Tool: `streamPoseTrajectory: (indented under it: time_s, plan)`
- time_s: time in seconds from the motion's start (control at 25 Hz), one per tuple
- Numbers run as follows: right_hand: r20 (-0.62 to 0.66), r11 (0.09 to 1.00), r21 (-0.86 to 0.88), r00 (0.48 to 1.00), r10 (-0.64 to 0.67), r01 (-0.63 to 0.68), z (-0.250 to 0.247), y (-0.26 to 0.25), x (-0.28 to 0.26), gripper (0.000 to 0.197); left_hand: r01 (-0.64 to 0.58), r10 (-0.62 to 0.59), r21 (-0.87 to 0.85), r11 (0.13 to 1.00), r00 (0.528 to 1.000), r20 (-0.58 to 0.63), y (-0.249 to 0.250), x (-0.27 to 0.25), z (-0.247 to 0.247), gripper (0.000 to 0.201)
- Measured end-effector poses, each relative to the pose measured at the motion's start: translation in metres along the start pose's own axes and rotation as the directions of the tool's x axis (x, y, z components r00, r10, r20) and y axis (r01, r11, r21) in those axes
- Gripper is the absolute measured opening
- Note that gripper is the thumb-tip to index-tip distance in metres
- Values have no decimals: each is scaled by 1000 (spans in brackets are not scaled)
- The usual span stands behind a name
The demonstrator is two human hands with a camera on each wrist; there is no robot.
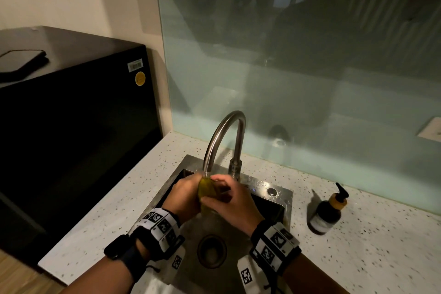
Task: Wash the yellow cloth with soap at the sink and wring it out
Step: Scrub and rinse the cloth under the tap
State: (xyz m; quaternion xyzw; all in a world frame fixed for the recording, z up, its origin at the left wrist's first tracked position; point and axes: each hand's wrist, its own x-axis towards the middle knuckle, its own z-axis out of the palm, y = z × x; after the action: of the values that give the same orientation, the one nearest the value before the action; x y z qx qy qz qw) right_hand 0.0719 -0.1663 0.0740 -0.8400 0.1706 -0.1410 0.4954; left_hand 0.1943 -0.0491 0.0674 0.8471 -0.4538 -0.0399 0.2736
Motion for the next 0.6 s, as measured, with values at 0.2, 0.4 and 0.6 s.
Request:
streamPoseTrajectory:
  time_s: [0.2,0.4,0.6]
  plan:
    - [-21,997,-71,999,-34,32,-2,-2,-7,42,1,0,-14,1000,997,72,-7,7,13,31]
    - [-223,997,-38,973,58,-68,-2,-2,0,11,20,-9,-96,995,993,119,-12,5,19,93]
    - [-79,981,141,987,142,-130,1,-3,6,15,-4,16,-210,978,998,58,-10,-1,16,66]
